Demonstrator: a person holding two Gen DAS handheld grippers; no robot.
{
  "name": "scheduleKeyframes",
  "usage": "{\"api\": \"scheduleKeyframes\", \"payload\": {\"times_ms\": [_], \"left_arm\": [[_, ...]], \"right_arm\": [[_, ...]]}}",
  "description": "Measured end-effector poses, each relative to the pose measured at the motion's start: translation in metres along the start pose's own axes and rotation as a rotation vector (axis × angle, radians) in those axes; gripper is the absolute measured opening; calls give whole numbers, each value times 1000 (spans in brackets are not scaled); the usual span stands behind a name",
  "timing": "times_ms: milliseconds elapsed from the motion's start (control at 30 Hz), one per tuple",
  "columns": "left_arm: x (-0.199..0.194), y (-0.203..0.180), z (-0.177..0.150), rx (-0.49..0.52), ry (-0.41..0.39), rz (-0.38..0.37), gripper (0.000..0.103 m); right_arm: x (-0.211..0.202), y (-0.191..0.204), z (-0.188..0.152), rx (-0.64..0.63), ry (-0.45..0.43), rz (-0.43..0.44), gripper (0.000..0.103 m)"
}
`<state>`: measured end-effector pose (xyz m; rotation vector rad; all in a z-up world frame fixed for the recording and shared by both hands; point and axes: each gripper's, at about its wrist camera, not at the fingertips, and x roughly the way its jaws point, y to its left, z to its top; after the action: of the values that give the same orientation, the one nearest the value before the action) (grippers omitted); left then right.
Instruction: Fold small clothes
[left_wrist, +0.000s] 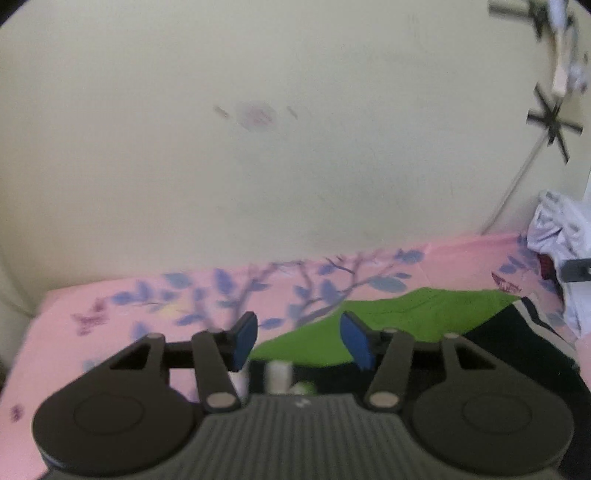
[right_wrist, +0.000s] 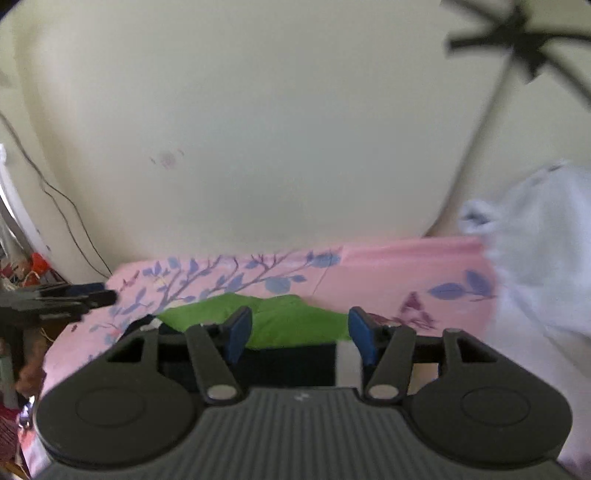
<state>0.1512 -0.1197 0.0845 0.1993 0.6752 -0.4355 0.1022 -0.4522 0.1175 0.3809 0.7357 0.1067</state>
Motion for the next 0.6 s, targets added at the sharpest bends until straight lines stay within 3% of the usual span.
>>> {"api": "scheduleKeyframes", "payload": {"times_ms": [200, 267, 333, 400, 433, 467, 500, 533, 600], "left_arm": [[102, -19, 18, 45, 148, 35, 69], [124, -14, 15, 21, 201, 18, 86], [139, -10, 11, 11, 237, 6, 85], [149, -3, 8, -36, 256, -62, 71], [149, 0, 7, -67, 251, -128, 46], [148, 1, 8, -79, 243, -162, 25], [148, -1, 9, -82, 247, -189, 21], [145, -6, 10, -69, 240, -169, 16], [137, -13, 10, -28, 226, -140, 13]], "right_arm": [[96, 11, 19, -89, 155, 1, 53], [118, 14, 21, -115, 201, 14, 54], [136, 16, 22, -138, 237, 11, 54], [152, 16, 21, -151, 262, 6, 53], [158, 16, 20, -157, 274, 10, 47], [160, 15, 17, -163, 283, 25, 49], [157, 18, 15, -183, 266, 36, 32], [155, 20, 13, -194, 263, 46, 19], [143, 30, 12, -212, 220, 31, 12]]}}
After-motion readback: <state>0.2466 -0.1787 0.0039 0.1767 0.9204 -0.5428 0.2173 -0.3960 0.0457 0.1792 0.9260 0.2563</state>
